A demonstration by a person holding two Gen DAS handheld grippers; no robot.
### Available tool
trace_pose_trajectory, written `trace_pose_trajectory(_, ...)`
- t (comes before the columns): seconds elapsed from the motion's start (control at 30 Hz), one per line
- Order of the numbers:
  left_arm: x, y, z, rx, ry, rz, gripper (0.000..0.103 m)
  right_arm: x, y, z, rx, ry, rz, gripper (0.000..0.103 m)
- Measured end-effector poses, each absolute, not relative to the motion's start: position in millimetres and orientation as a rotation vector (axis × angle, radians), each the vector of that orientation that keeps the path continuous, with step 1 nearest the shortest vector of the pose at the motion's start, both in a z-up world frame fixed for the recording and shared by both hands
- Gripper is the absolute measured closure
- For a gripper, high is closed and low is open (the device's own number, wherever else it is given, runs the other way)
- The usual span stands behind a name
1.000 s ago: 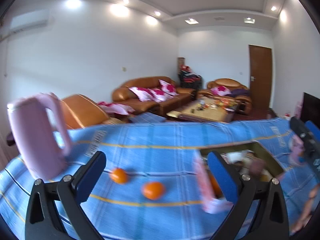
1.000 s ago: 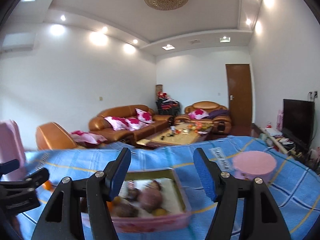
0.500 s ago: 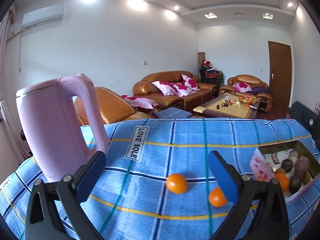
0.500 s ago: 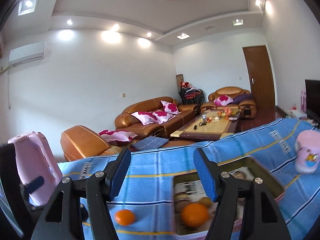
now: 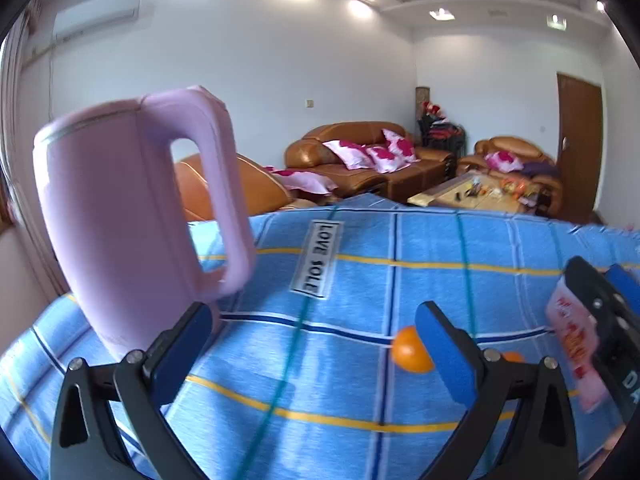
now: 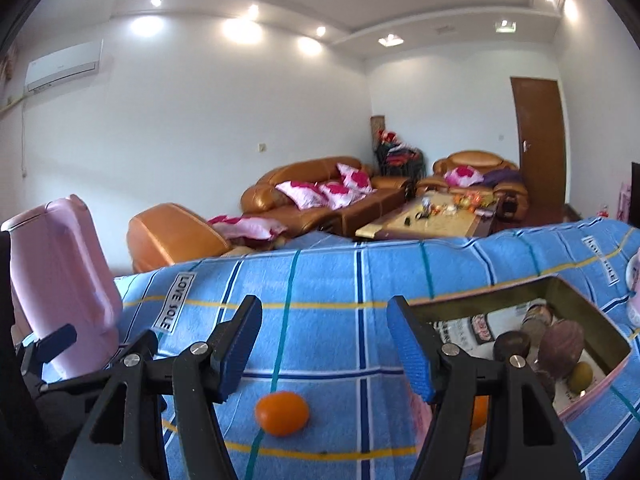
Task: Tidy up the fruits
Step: 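Grasp one small orange with the right gripper while the left grasps the other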
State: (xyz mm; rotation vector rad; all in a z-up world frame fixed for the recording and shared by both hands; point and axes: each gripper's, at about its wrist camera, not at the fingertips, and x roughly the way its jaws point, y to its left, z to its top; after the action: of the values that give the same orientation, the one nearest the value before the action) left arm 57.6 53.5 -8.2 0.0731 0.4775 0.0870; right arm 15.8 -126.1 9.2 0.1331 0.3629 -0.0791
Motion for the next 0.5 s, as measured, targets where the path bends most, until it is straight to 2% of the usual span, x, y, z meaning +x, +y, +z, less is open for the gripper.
trace_pose_trajectory(0.13,71.7,62.0,-13.7,0.137,0.538,0.142,0.0,25.4,-116.8,0.7,0.082,0.475,-0.031,0.036)
trace_pose_trajectory(0.37,85.5,98.5,-20.6,0.046,0.613,0.226,0.0,49.5,-105.4,-20.1,0.053,0.672,0.074,0.036)
trace_pose_trajectory(0.5,84.6,96.2,-21.9,0.051,0.616,0.211,0.0,56.7,-106.9,-28.0,0.074,0.723,0.099,0.037)
